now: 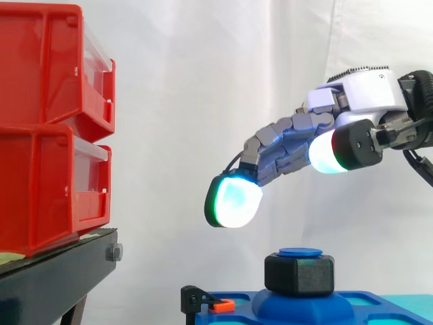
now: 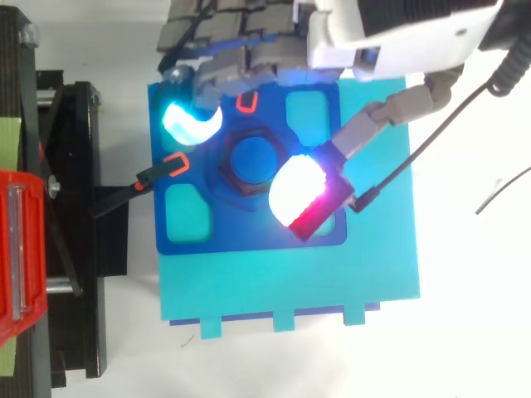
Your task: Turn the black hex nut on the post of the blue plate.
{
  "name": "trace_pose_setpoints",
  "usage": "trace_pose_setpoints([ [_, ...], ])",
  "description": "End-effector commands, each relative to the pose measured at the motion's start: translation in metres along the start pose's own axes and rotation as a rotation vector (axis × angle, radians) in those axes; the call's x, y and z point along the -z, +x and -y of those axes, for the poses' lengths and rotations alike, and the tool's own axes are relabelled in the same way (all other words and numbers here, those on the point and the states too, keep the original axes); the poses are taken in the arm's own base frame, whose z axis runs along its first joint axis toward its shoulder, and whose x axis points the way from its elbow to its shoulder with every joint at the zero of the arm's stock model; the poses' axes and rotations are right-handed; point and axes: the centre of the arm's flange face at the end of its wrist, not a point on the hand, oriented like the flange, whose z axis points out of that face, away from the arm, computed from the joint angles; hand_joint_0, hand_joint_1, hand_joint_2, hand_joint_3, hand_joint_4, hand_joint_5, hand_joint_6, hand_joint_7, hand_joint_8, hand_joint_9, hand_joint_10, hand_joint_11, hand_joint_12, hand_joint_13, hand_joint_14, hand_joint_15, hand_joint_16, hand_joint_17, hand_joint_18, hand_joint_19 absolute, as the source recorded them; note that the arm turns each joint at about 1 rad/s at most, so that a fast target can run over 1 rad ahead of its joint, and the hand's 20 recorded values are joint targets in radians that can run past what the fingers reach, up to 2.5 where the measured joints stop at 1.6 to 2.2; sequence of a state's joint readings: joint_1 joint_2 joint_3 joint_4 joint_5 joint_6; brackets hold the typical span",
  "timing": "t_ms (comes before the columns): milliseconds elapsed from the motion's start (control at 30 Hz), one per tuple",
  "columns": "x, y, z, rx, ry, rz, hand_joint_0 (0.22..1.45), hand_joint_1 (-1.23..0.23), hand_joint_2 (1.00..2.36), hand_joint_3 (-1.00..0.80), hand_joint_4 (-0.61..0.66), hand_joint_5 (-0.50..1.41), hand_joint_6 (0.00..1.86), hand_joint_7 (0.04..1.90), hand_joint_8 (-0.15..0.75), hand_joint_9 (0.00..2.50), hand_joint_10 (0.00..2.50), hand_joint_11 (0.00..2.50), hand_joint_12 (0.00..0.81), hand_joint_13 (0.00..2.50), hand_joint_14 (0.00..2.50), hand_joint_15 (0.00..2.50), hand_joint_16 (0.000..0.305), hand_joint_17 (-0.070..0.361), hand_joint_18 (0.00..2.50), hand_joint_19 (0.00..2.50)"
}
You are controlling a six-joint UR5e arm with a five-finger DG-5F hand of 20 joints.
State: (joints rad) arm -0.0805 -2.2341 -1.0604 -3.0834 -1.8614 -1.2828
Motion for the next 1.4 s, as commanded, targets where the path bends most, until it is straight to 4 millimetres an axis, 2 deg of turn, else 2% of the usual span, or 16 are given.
trace_pose_setpoints([
  [0,-0.007,0.002,-0.013,-0.001,-0.005,0.007,0.48,-0.37,1.00,-0.50,0.13,-0.21,0.50,0.72,0.261,0.34,0.00,0.00,0.363,0.30,0.00,0.06,0.054,0.122,0.23,0.17],
  [200,-0.019,0.010,-0.037,-0.009,-0.005,0.001,0.48,-0.38,1.00,-0.50,0.13,-0.21,0.50,0.72,0.258,0.34,0.00,0.00,0.364,0.30,0.00,0.06,0.054,0.122,0.22,0.17],
  [567,-0.024,0.023,-0.062,-0.024,0.003,-0.059,0.48,-0.37,1.00,-0.50,0.14,-0.21,0.50,0.72,0.259,0.34,0.00,0.00,0.365,0.30,0.00,0.06,0.055,0.123,0.22,0.17],
  [900,-0.021,0.028,-0.063,-0.028,0.008,-0.097,0.48,-0.37,1.00,-0.50,0.14,-0.21,0.50,0.73,0.258,0.34,0.00,0.00,0.365,0.30,0.00,0.06,0.055,0.123,0.22,0.16],
  [1067,-0.017,0.033,-0.056,-0.031,0.018,-0.109,0.48,-0.38,1.00,-0.50,0.14,-0.21,0.50,0.73,0.259,0.34,0.00,0.00,0.365,0.30,0.00,0.06,0.055,0.123,0.22,0.17],
  [1367,-0.011,0.030,-0.046,-0.012,0.027,-0.112,0.48,-0.38,1.00,-0.50,0.14,-0.21,0.50,0.73,0.259,0.34,0.00,0.00,0.366,0.30,0.00,0.06,0.055,0.123,0.22,0.16],
])
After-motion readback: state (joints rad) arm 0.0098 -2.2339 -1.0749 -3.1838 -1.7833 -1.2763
